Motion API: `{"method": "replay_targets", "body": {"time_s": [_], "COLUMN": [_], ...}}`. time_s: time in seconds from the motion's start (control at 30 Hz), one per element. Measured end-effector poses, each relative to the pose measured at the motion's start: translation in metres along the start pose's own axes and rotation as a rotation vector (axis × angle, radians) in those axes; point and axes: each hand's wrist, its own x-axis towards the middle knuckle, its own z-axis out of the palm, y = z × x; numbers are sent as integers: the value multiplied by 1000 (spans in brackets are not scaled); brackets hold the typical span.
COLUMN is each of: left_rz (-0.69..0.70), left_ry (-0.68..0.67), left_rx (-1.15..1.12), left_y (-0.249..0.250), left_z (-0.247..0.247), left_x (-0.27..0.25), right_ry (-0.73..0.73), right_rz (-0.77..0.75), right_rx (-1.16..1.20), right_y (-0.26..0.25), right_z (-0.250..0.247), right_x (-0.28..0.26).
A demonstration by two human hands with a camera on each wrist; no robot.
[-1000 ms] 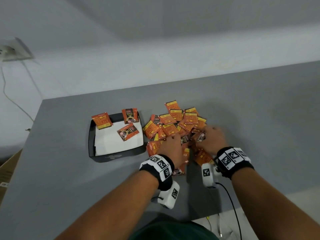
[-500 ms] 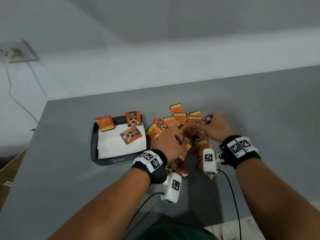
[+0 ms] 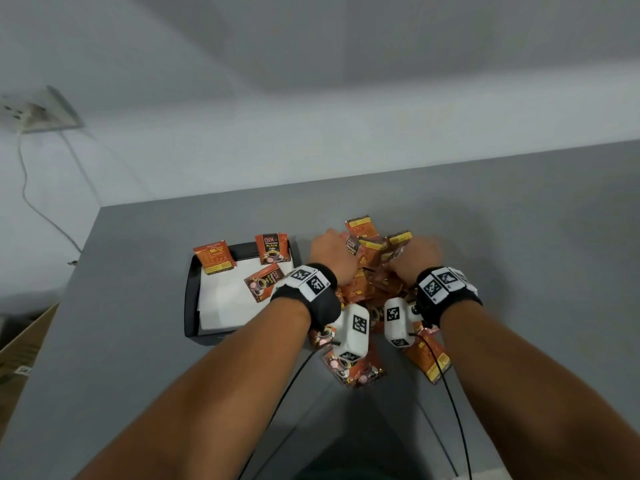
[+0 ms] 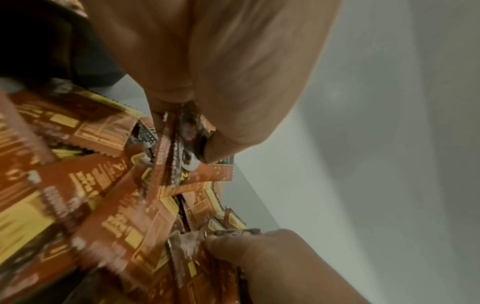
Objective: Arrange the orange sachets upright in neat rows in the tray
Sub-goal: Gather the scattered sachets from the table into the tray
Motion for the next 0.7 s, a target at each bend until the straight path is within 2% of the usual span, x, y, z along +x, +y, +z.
{"method": "replay_targets", "body": {"time_s": [0.13,0.23,0.4,0.57,0.63,0.7], "left_rz": [-4,-69,-24,-4,-3,19], "left_ry": [-29,-86,-101,-103,-72,-41], "left_rx": [221,254,352,224,62,-4], "left_y": [8,13,17,10,10,13], "left_z": [4,8,14,13,6,-5], "left_x": [16,21,22,24,22,19], "right_ry": [42,7,-9,13,-54,-127], "right_rz": [36,-1,23,-24,-60,-77], "right_rx": [94,79,240,503,492,409], "right_y": [6,8,8,21,24,22], "right_z": [9,14,12,-21,-32,-35], "right_x": [-1,2,3,-5,-19,-35]}}
